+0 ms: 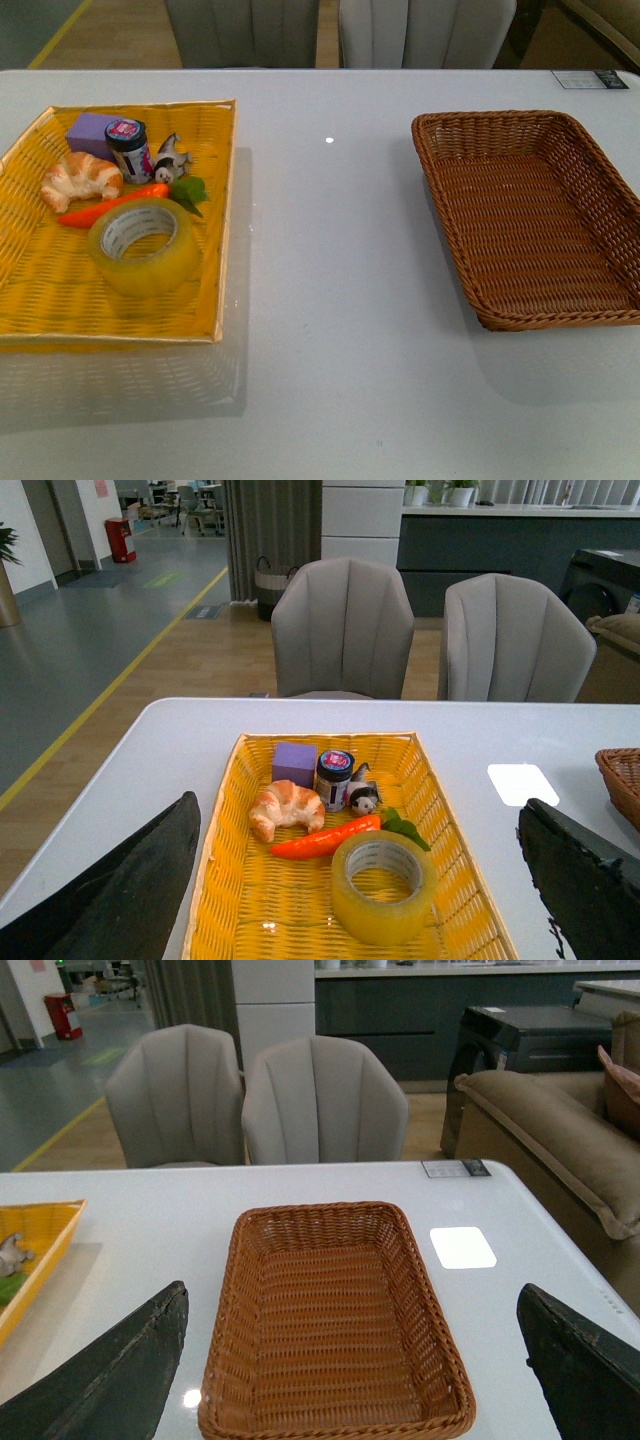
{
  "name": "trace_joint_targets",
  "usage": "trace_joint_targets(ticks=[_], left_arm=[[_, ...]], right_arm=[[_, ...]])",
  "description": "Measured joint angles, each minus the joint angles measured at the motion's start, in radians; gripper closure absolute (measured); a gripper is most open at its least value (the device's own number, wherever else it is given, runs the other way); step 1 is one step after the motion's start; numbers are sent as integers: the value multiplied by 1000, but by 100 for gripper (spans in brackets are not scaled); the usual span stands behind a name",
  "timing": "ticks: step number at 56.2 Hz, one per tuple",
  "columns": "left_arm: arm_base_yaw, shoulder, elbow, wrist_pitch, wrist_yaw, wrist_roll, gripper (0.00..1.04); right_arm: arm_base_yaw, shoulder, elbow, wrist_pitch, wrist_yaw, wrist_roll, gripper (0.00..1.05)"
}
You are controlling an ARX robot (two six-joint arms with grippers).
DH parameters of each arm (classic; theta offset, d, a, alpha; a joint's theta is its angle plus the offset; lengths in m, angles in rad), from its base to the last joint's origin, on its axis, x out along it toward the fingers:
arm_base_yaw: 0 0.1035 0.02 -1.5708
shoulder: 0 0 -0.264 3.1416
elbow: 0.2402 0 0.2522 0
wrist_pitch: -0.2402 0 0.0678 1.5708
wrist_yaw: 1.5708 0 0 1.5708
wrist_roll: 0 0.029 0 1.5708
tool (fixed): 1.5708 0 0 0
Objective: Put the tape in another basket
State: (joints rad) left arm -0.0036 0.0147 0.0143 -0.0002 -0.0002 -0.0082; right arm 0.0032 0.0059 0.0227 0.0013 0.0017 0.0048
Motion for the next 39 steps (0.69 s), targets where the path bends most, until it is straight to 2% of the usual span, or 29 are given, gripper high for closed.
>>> trace_joint_targets(ticks=[37, 39], left_arm=[[0, 0, 0, 0, 0, 0, 9], [17, 26, 20, -59, 54, -53, 9]], right_arm=[[0, 0, 0, 0, 0, 0, 9], [0, 0, 0, 0, 0, 0, 9]])
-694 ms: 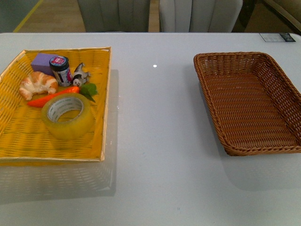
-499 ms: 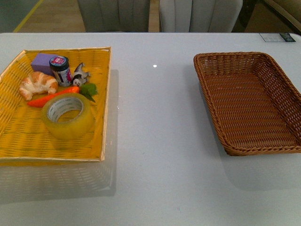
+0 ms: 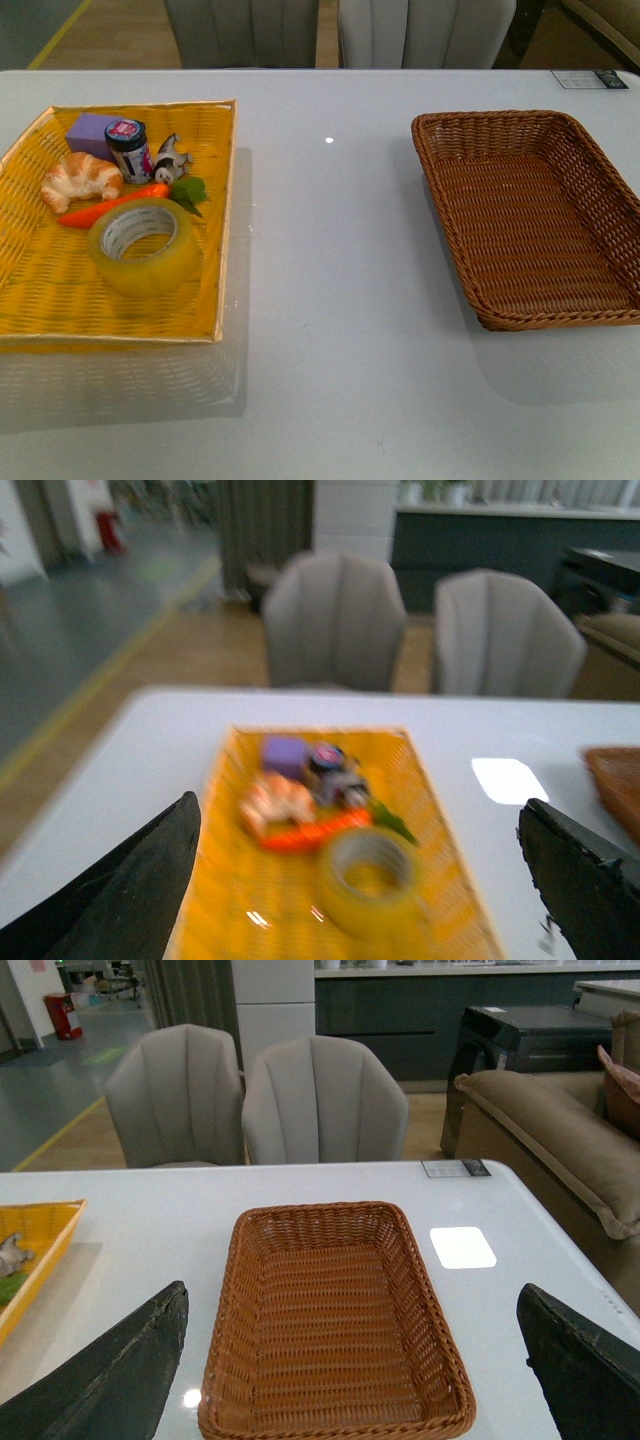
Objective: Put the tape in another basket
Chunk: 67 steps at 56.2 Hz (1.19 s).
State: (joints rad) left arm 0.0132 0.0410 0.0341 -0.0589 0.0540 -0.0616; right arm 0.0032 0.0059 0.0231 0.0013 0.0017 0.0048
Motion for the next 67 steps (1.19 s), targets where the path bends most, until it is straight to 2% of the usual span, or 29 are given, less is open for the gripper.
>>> trace_joint_targets(ticks=[2, 3, 5, 8, 16, 22, 26, 33, 45, 67], left_arm=[[31, 89, 61, -127, 93, -111, 9], [41, 166, 92, -148, 132, -172, 9], [49, 282, 126, -107, 149, -278, 9], [54, 462, 167, 48, 153, -330, 9], [55, 872, 229, 394, 149, -314, 9], [49, 1201, 297, 599, 129, -264, 9], [40, 1395, 349, 678, 114, -230, 9], [28, 1660, 446, 713, 97, -193, 9], [28, 1938, 604, 710, 69, -185, 9], [29, 2188, 787, 639, 24, -162, 9]], right_arm=[[0, 0, 0, 0, 0, 0, 9], [0, 0, 0, 0, -2, 0, 9], [0, 0, 0, 0, -2, 0, 9], [0, 0, 0, 0, -2, 0, 9], [0, 0, 0, 0, -2, 0, 9], [0, 0, 0, 0, -2, 0, 9], [0, 0, 0, 0, -2, 0, 9], [0, 0, 0, 0, -2, 0, 9], [0, 0, 0, 0, -2, 0, 9], [0, 0, 0, 0, -2, 0, 9]])
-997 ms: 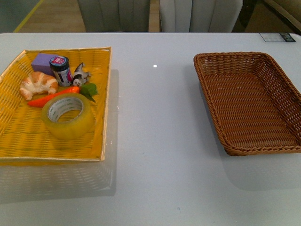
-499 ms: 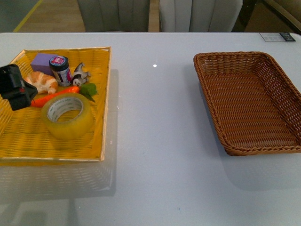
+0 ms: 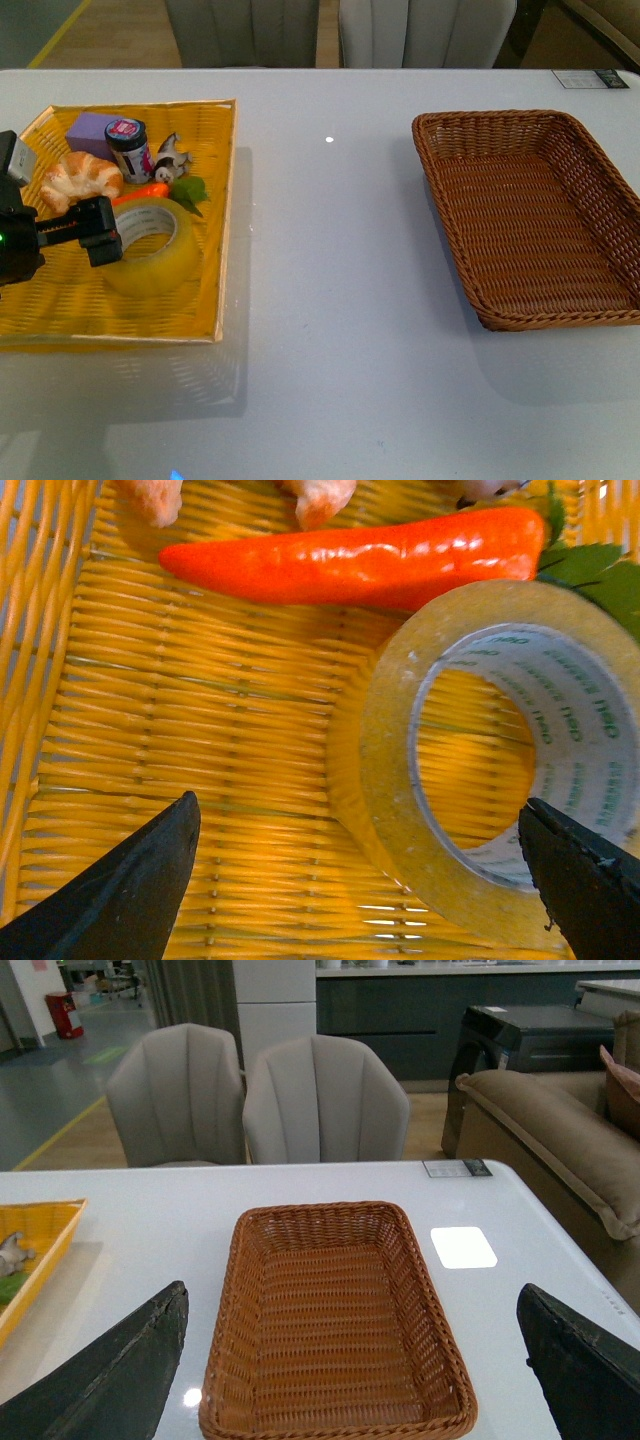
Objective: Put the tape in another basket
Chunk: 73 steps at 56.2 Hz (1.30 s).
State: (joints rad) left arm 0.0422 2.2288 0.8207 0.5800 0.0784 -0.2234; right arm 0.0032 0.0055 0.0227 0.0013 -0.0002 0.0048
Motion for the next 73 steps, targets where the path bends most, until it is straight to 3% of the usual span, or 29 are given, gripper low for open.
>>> trace_joint_targets(ticks=[16, 22, 30, 41, 58, 73], left_arm=[[-6, 65, 58, -23, -10, 10, 10], [-16, 75, 74, -32, -9, 11, 29], [-37, 81, 98, -57, -16, 22, 62], [-44, 81, 101, -73, -44, 33, 87], [-39, -3, 14, -53, -37, 14, 89], [-27, -288, -59, -90, 32, -61, 89]], right_arm=[[0, 0, 0, 0, 0, 0, 9], [0, 0, 0, 0, 0, 0, 9], [0, 0, 0, 0, 0, 0, 9], [0, 0, 0, 0, 0, 0, 9], [0, 0, 0, 0, 0, 0, 9], [0, 0, 0, 0, 0, 0, 9]])
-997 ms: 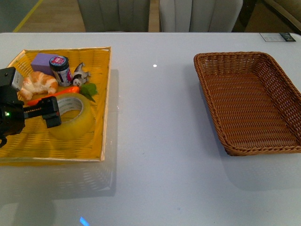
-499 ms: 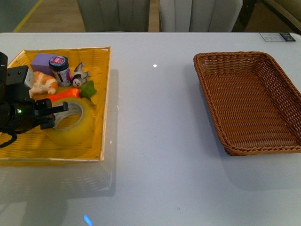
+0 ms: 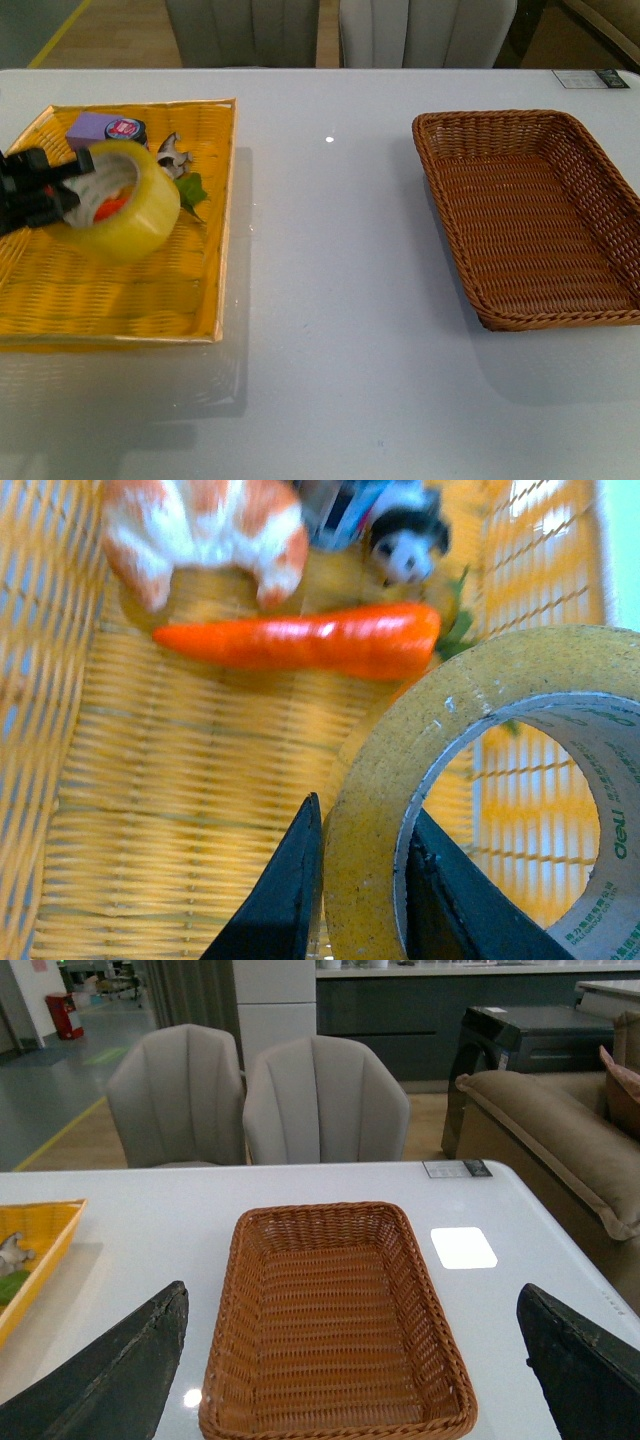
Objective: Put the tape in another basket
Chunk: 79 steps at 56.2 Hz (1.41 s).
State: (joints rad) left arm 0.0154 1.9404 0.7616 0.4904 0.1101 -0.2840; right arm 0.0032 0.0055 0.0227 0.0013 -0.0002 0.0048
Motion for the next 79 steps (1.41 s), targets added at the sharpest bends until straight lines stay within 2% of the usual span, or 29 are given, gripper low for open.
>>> trace_joint_targets(ticks=[6, 14, 32, 49, 60, 65, 67, 72, 79], left_arm=[[-10, -104, 5, -44, 14, -39, 89], [-68, -185, 48, -112, 9, -93, 89], [-341, -210, 219, -223, -33, -187, 89], [-575, -237, 244, -255, -24, -292, 89], [-620, -239, 244, -257, -17, -302, 89], [-620, -238, 244, -257, -17, -300, 89], [-620, -239, 244, -261, -18, -296, 89], [-620, -239, 242, -261, 1, -286, 89], [-618, -239, 228, -264, 2, -275, 89]], right_arm=[[0, 0, 0, 0, 0, 0, 9], [0, 0, 0, 0, 0, 0, 9], [0, 0, 0, 0, 0, 0, 9], [0, 0, 0, 0, 0, 0, 9], [0, 0, 0, 0, 0, 0, 9], [-20, 132, 90, -220, -114, 120, 9], [-27, 243, 138, -291, -180, 216, 9], [-35, 396, 177, -238, -280, 330, 9], [-35, 575, 228, -58, -380, 415, 9]])
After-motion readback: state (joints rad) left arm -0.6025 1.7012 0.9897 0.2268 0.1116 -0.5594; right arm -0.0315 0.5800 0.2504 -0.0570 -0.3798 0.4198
